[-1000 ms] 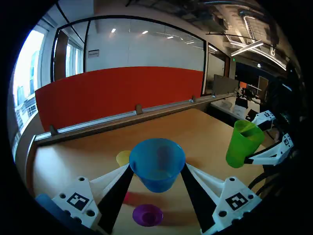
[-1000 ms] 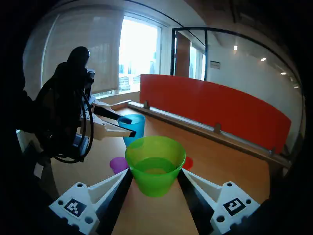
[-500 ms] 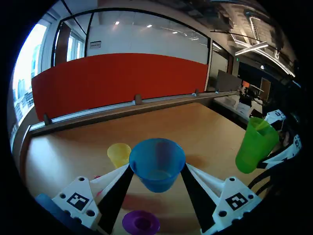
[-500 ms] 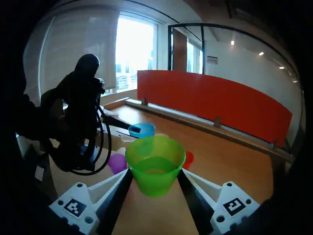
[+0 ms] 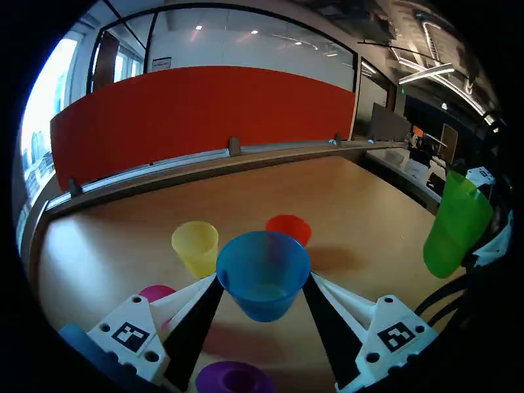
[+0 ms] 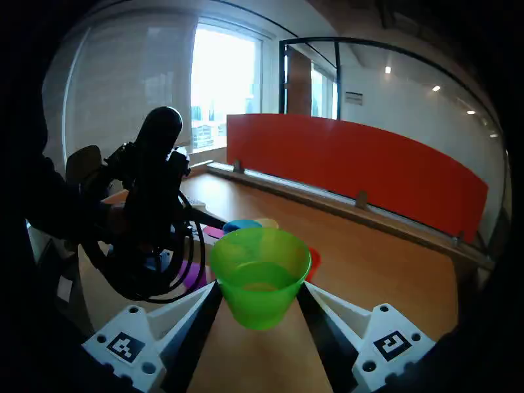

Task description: Pour water

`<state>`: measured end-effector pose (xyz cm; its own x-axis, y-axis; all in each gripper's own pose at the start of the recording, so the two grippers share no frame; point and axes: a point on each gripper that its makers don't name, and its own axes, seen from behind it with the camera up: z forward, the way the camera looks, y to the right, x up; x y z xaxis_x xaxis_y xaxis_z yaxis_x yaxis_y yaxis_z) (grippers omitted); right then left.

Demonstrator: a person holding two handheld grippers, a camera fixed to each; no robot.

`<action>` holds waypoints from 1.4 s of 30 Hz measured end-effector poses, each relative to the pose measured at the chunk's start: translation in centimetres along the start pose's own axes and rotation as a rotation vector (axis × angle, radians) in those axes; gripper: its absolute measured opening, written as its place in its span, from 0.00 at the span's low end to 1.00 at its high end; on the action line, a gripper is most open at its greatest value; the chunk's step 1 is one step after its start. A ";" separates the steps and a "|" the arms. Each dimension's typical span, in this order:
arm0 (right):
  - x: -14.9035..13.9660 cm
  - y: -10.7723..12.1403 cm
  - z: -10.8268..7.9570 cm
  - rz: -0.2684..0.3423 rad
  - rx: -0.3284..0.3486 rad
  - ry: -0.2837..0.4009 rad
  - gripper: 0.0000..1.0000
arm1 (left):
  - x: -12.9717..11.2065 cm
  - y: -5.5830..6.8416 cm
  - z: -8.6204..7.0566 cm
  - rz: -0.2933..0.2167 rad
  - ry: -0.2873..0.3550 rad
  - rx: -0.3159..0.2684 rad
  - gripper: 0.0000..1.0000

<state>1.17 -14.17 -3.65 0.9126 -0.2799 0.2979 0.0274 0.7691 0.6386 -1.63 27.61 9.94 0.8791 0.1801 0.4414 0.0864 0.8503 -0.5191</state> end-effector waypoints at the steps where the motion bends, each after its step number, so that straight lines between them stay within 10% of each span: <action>1: -0.1 0.1 0.1 0.001 -0.001 -0.001 0.83 | -0.2 0.0 0.2 -0.001 -0.005 0.000 0.84; 42: -0.9 1.5 0.5 0.014 -0.008 -0.012 0.84 | -5.1 -1.4 5.2 -0.025 -0.170 0.095 0.85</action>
<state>0.15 -13.07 -2.59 0.9079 -0.2763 0.3153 0.0183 0.7775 0.6286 -8.62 28.01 12.23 0.7847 0.2327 0.5746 0.0555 0.8968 -0.4390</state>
